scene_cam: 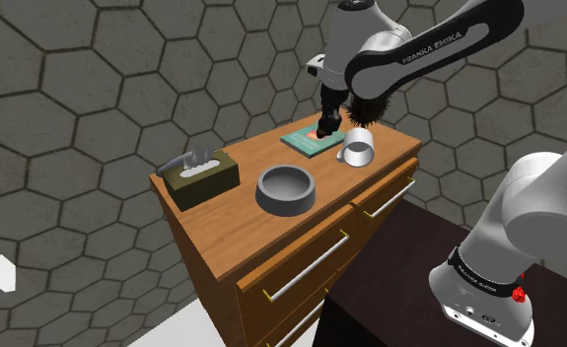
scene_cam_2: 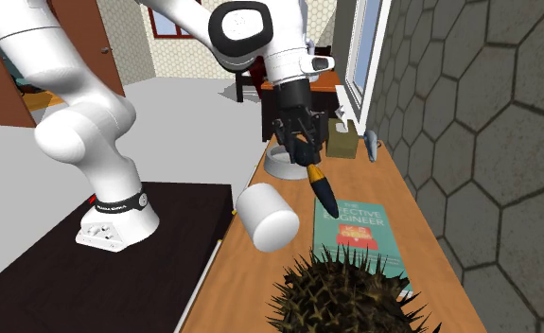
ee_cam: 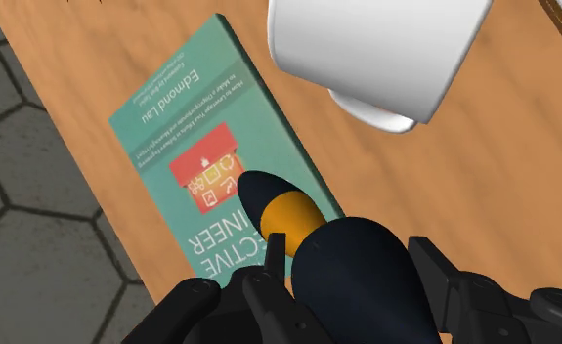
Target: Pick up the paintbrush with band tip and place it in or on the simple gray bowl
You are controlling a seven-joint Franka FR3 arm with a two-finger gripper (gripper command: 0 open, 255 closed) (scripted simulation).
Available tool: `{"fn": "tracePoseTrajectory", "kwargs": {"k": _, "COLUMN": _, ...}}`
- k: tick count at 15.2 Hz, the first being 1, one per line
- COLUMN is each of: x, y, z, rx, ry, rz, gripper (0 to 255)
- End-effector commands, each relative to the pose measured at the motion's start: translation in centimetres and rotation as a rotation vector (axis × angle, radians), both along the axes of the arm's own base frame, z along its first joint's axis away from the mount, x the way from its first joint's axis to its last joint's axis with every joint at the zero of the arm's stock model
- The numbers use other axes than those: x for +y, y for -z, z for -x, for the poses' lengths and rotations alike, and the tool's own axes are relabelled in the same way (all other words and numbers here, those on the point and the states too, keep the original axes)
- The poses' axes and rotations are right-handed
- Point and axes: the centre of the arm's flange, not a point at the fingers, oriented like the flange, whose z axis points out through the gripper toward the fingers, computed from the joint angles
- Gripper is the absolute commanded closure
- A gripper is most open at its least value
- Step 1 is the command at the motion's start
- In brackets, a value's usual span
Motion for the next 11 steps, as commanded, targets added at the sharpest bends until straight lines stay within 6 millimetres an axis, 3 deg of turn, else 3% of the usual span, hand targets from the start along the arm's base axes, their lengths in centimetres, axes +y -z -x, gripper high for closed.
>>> {"fn": "tracePoseTrajectory", "kwargs": {"k": 1, "x": 0.0, "y": -0.6, "z": 0.0, "rx": 0.0, "ry": 0.0, "rz": 0.0, "gripper": 255}}
{"fn": "tracePoseTrajectory", "kwargs": {"k": 11, "x": 13.1, "y": -0.6, "z": 1.1, "rx": 0.0, "ry": 0.0, "rz": 0.0, "gripper": 255}}
